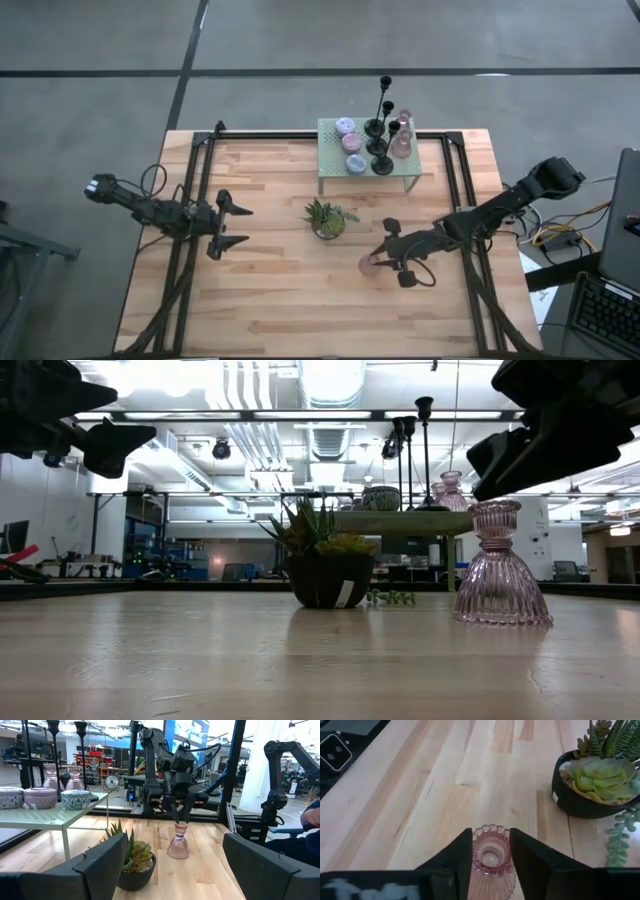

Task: Pick & Place candle stick holders
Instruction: Put the glass candle holder on the shelf

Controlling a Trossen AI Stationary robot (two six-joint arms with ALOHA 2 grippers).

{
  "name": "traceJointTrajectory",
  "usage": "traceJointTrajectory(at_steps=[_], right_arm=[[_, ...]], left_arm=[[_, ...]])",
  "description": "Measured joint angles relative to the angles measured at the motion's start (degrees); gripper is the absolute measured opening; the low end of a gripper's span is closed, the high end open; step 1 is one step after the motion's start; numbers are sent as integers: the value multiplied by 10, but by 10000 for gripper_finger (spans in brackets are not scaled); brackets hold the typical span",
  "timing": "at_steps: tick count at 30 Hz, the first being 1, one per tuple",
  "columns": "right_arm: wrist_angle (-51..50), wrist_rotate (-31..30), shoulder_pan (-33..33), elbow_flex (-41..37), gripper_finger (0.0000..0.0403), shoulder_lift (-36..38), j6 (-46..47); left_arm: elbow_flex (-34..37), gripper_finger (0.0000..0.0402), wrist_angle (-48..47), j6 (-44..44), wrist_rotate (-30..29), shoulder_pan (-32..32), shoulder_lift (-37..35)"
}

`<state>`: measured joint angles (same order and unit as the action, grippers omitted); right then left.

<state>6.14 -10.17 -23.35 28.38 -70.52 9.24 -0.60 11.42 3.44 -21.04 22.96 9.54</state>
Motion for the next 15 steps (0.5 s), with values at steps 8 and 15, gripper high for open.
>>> traceJointTrajectory(at_steps=[8, 15], right_arm=[[-1, 1, 0, -1, 139, 3, 8], [0, 1, 0, -1, 239, 1, 13]], left_arm=[[0, 335, 0, 0, 0, 0, 0], [0, 335, 0, 0, 0, 0, 0]])
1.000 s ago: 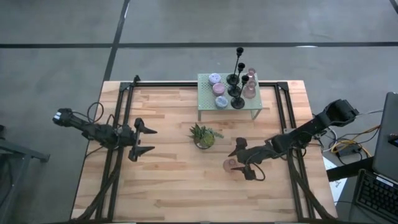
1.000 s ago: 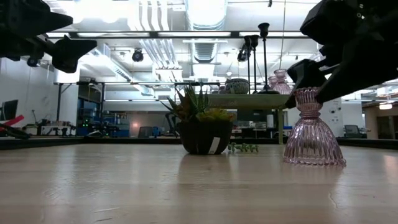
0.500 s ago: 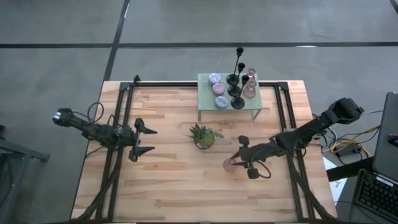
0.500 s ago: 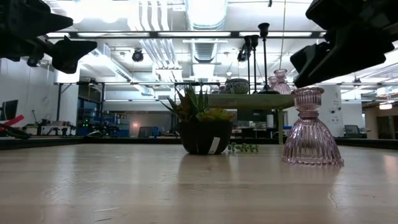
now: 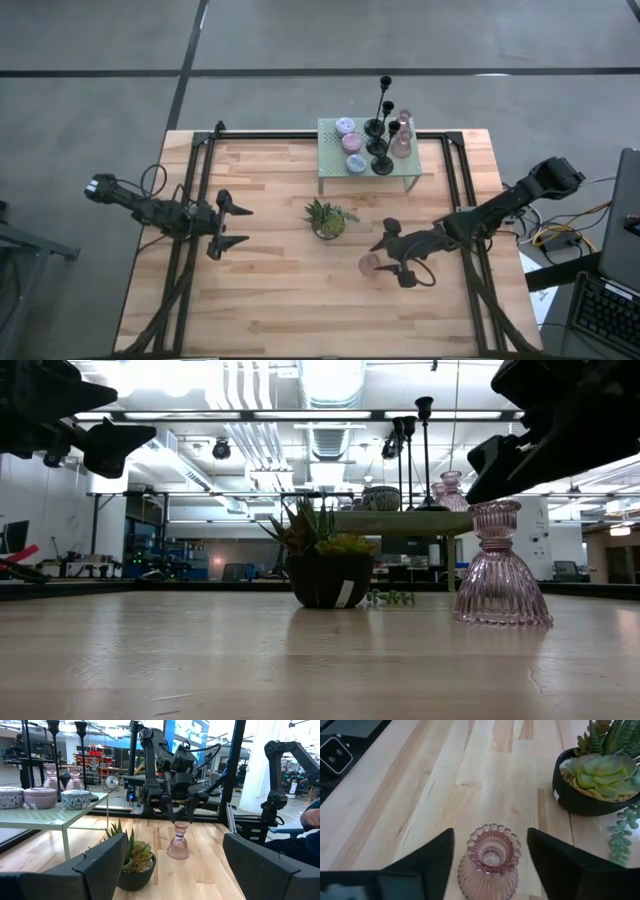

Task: Pick & Place candle stick holders
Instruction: Put the glass candle holder on the shelf

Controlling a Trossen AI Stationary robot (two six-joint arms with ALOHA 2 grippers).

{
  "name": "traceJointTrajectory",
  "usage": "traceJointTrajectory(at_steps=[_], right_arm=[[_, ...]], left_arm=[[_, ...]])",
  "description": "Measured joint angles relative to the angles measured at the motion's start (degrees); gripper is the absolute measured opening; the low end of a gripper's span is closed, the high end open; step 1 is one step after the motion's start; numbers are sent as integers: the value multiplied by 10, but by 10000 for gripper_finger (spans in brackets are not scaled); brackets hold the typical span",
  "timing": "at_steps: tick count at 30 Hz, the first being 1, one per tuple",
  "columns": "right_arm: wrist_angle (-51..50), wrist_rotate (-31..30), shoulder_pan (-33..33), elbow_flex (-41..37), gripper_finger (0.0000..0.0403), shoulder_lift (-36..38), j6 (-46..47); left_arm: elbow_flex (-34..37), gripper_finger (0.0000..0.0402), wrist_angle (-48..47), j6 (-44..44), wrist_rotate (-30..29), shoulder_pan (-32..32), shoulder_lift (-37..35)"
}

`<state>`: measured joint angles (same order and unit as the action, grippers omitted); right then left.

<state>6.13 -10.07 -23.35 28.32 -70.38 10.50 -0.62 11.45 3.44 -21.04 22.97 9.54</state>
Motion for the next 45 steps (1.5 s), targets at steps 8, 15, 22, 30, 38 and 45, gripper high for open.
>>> traceJointTrajectory(at_steps=[8, 15, 22, 30, 38, 45], right_arm=[[1, 0, 0, -1, 311, -43, 10], [43, -4, 0, -2, 288, -72, -4], [48, -4, 0, -2, 225, -86, -7], [35, -4, 0, -2, 158, -62, -20], [1, -4, 0, -2, 160, -15, -20], [-94, -5, 0, 0, 158, 76, -1]], left_arm=[[0, 335, 0, 0, 0, 0, 0], [0, 335, 0, 0, 0, 0, 0], [0, 335, 0, 0, 0, 0, 0], [0, 335, 0, 0, 0, 0, 0], [0, 335, -1, 0, 0, 0, 0], [0, 335, -1, 0, 0, 0, 0]])
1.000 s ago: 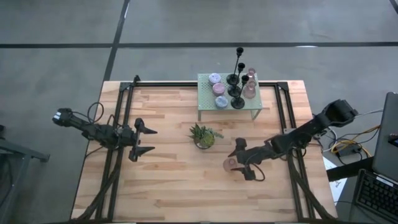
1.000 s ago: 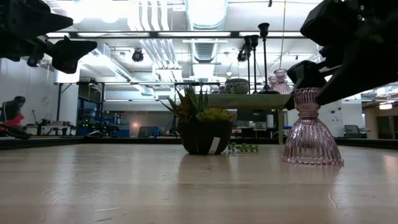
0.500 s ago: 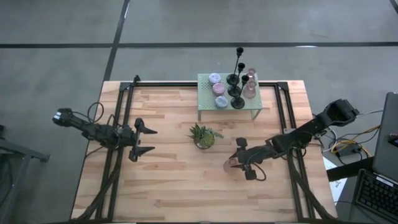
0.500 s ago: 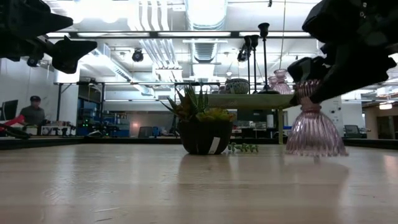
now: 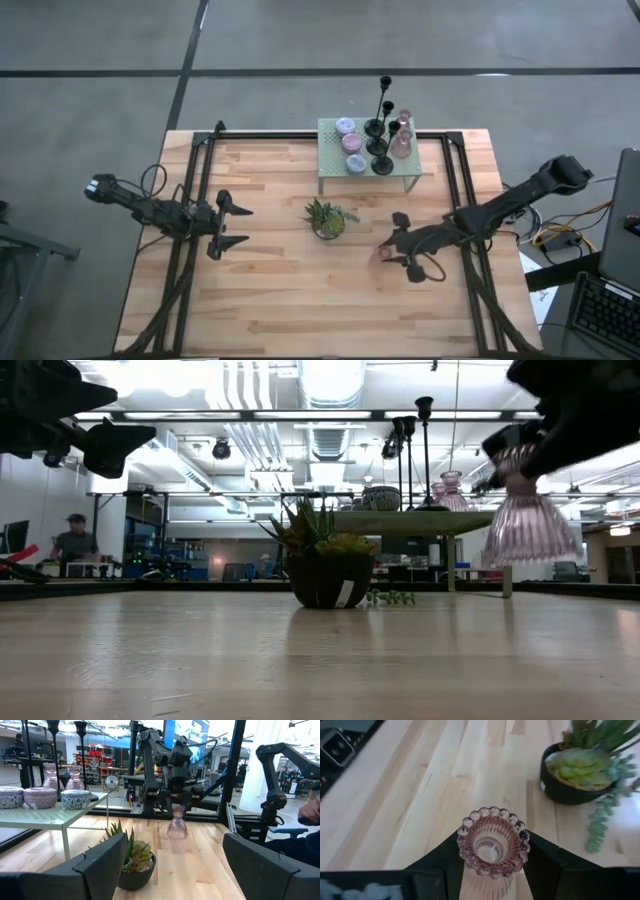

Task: Pick & Place candle stick holders
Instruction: Put the glass candle holder on the shelf

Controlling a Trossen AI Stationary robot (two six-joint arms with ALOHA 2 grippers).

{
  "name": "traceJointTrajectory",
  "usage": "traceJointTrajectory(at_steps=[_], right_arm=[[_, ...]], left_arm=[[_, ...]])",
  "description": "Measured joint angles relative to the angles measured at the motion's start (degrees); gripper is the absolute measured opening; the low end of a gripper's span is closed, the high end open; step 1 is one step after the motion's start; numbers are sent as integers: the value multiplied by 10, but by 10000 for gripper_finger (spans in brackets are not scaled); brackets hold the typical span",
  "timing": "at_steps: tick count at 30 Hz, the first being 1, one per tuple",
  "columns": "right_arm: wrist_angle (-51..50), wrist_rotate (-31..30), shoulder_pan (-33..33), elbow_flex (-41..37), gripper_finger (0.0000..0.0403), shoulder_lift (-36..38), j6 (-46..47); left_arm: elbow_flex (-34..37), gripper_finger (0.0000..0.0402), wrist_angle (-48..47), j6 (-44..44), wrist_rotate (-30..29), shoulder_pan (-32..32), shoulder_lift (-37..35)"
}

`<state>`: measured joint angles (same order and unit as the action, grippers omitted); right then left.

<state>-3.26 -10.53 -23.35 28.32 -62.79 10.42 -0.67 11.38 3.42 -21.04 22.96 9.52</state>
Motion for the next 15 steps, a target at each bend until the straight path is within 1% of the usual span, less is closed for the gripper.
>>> traceJointTrajectory(at_steps=[2, 4, 10, 15], right_arm=[[-34, -5, 0, 3, 157, 37, 5], [-88, -32, 0, 12, 158, 76, 14], [-292, -177, 1, 75, 162, 176, 70], [-383, -259, 2, 131, 159, 238, 91]], left_arm=[[0, 335, 0, 0, 0, 0, 0], [0, 335, 0, 0, 0, 0, 0], [0, 335, -1, 0, 0, 0, 0], [0, 335, -2, 0, 0, 0, 0]])
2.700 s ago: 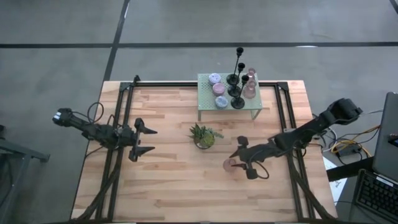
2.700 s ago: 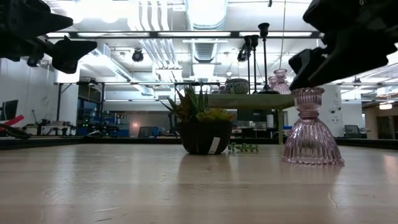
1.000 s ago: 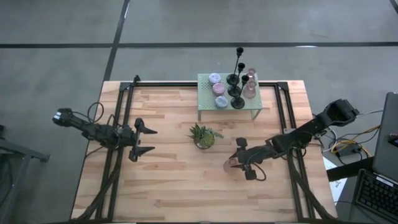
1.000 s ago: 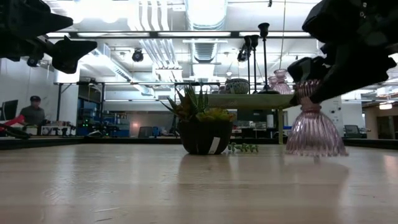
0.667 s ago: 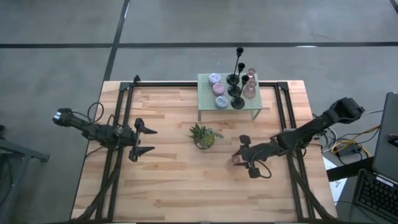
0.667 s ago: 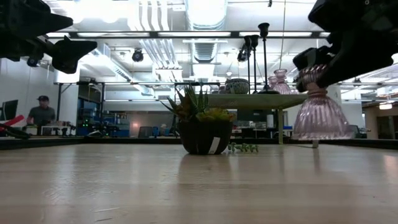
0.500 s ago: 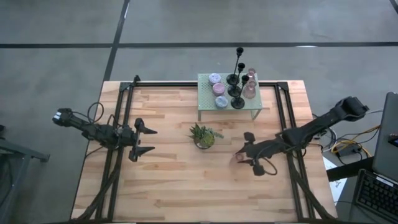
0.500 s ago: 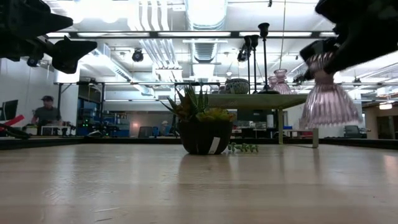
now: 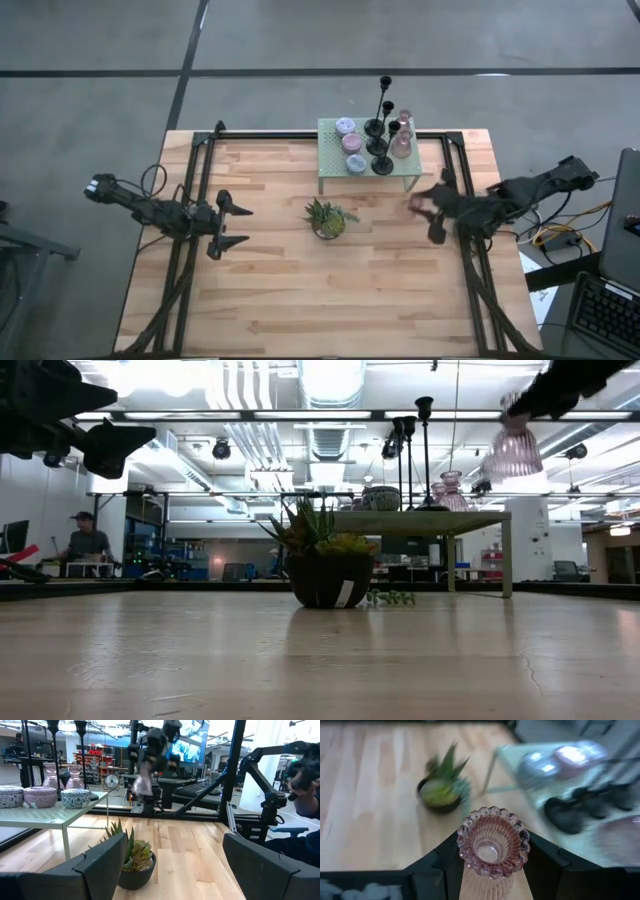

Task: Pick & Place candle stick holders
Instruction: Put the glass candle holder on the shelf

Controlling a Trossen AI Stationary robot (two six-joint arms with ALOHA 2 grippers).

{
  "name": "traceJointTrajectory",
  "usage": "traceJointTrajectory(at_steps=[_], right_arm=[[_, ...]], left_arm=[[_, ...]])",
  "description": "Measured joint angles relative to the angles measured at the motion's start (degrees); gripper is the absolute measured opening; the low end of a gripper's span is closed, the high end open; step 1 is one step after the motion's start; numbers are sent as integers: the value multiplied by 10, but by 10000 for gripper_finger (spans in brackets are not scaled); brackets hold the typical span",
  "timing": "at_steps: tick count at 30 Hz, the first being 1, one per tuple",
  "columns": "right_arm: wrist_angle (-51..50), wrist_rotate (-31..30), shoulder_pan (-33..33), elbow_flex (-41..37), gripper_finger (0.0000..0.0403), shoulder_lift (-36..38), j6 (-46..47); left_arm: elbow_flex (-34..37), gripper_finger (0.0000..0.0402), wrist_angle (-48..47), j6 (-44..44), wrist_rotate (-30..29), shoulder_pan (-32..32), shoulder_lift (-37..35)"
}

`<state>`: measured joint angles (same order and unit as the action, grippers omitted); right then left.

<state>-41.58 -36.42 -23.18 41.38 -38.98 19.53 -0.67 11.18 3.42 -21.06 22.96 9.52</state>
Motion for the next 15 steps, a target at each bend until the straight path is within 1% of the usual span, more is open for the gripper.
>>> traceJointTrajectory(at_steps=[4, 7, 13, 15], right_arm=[[-28, -45, 16, 33, 162, 40, 1], [-34, -70, 42, 44, 161, 57, 0], [-48, -72, 121, 50, 162, 61, -6], [-49, -62, 149, 50, 162, 56, -20]], left_arm=[[0, 335, -2, 0, 0, 0, 0], [0, 335, -2, 0, 0, 0, 0], [0, 335, -2, 0, 0, 0, 0], [0, 335, -2, 0, 0, 0, 0]])
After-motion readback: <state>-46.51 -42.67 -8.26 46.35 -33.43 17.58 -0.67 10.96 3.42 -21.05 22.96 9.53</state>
